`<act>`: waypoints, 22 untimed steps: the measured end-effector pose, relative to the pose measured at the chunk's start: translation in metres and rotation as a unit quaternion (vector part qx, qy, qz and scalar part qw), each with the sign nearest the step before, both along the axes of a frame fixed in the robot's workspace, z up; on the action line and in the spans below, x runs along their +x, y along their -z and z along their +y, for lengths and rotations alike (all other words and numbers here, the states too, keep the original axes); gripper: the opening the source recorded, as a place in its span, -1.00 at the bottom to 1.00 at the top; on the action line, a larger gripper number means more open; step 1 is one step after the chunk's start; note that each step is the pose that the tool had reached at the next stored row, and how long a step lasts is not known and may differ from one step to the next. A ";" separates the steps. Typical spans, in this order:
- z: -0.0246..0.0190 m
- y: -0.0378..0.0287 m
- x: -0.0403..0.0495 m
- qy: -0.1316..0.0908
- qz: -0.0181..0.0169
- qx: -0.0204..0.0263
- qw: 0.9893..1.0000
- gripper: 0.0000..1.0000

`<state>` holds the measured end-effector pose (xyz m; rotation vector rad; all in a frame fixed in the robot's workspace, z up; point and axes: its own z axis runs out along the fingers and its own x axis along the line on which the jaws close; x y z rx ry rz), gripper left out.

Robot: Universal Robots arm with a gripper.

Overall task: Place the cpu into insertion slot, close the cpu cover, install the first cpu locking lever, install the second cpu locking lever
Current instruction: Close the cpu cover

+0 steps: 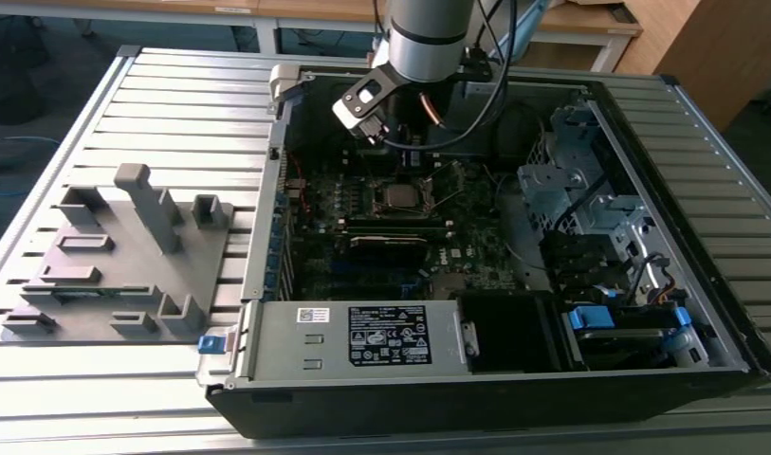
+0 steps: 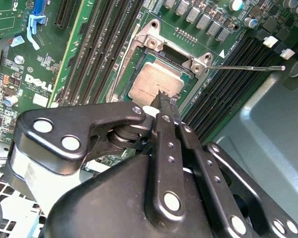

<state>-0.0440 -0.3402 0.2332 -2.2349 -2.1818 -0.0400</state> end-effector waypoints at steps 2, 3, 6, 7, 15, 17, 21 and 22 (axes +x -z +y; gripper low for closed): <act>-0.0001 -0.0006 0.0000 0.000 0.000 0.000 1.000 -0.80; 0.0000 -0.0010 0.0000 0.000 0.000 0.000 1.000 -0.80; 0.0000 -0.0014 0.0000 0.000 0.000 0.000 1.000 -0.80; 0.0000 -0.0016 0.0000 0.000 0.000 0.000 1.000 -0.80; 0.0000 -0.0053 0.0000 0.000 0.000 0.000 1.000 -0.80; 0.0000 -0.0088 0.0000 0.000 0.000 0.000 1.000 -0.80; 0.0000 -0.0094 0.0000 0.000 0.000 0.000 1.000 -0.80; 0.0000 -0.0095 0.0000 0.000 0.000 0.000 1.000 -0.80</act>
